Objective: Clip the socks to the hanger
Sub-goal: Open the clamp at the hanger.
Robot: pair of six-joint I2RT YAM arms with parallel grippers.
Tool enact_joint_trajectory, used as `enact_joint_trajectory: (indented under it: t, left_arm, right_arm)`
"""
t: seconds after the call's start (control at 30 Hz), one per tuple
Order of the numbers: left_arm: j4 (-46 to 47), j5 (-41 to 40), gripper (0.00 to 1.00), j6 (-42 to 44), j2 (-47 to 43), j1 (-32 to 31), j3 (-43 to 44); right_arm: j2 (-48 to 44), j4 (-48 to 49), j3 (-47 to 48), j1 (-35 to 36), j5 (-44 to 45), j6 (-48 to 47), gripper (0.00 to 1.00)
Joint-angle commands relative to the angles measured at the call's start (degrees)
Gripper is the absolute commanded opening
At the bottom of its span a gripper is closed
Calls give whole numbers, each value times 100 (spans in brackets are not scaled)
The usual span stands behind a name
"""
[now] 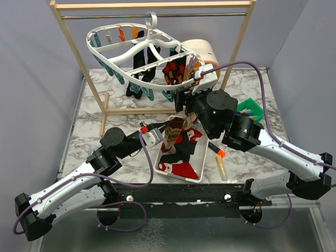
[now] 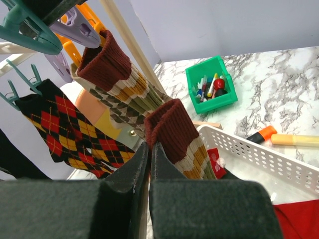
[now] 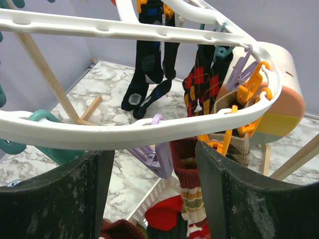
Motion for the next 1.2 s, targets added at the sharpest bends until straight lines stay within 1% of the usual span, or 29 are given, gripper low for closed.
enact_joint_trajectory:
  t: [0.0, 0.1, 0.27, 0.87, 0.93, 1.03, 1.17]
  left_arm:
    - [132, -54, 0, -74, -44, -23, -16]
    - [128, -54, 0, -74, -61, -24, -24]
    - [120, -54, 0, -74, -94, -29, -50]
    - [110, -54, 0, -65, -192, -23, -97]
    - [119, -51, 0, -64, -201, -22, -110]
    - [111, -57, 0, -65, -214, -25, -121]
    - [119, -52, 0, -65, -210, -25, -120]
  right_arm:
    - [58, 219, -97, 38, 214, -87, 71]
    - [79, 215, -82, 38, 210, -96, 68]
    - [123, 199, -37, 33, 212, -96, 61]
    - [221, 174, 83, 36, 238, -86, 54]
    - [234, 176, 87, 38, 232, -87, 52]
    - [238, 171, 93, 38, 230, -72, 47]
    - [250, 145, 113, 38, 213, -52, 45]
